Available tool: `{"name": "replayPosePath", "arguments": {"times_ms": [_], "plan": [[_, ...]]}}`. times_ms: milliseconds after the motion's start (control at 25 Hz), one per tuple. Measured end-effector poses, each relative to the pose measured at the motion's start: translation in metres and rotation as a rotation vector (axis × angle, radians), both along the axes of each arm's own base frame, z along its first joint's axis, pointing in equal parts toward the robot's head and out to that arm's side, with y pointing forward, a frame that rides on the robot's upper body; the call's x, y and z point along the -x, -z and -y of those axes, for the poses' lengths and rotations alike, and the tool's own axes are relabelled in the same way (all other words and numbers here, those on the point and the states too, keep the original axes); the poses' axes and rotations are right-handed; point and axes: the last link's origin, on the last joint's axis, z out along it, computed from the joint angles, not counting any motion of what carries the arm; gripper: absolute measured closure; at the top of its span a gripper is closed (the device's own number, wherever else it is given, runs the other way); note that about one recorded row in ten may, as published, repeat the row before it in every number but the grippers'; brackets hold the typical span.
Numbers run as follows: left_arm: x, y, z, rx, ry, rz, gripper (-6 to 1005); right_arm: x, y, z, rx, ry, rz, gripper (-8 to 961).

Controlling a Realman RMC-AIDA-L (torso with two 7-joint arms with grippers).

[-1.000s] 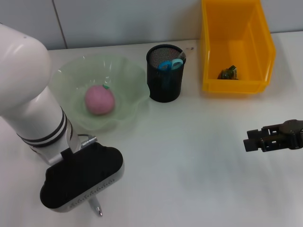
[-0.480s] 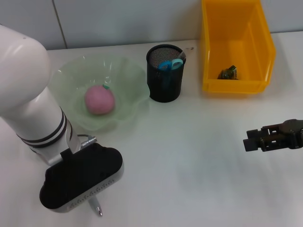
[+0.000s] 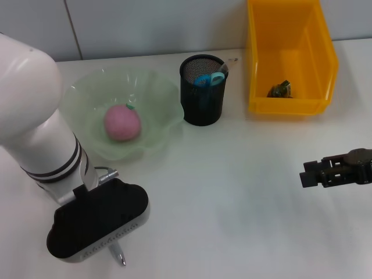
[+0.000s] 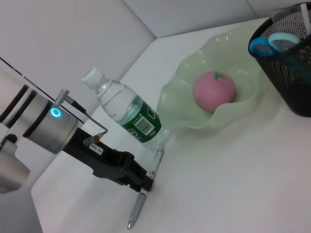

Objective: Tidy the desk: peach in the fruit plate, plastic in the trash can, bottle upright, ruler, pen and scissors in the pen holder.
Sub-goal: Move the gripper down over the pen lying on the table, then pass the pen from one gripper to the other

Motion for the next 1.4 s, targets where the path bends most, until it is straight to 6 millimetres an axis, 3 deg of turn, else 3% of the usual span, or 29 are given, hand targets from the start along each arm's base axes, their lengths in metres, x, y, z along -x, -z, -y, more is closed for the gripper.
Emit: {"name": "replayPosePath", "arguments": {"times_ms": [320,840,1000,1160,1280,1320,1400], "plan": [[0.003,0.001,-0.001,-0.002,-0.004,-0.002,712,0.001,0.000,-0.001,0.003,0.005,-0.003,299],[0.004,-0.001,-0.001,0.010,0.009,0.003,843,0.002,-0.001,0.000,0.010,0.006,-0.008,302],[-0.004,-0.005,-0.004,-0.017,0.005,0.036,873,0.002,-0.002,0.000,0.010,0.012,-0.006,304],[-0.025,-0.030,-0.008,-0.064,-0.130,0.199,873,0.002,-0.002,0.001,0.017,0.012,-0.003,305],[-0.040,-0.056,-0.007,-0.059,-0.303,0.392,873,0.001,-0.004,0.001,0.016,0.010,0.000,306],[-0.047,-0.072,-0.008,-0.068,-0.430,0.543,873,0.002,-0.006,0.001,0.017,0.003,0.000,306],[-0.049,-0.078,-0.008,-0.073,-0.504,0.625,873,0.003,-0.007,0.001,0.017,-0.003,0.001,306]]}}
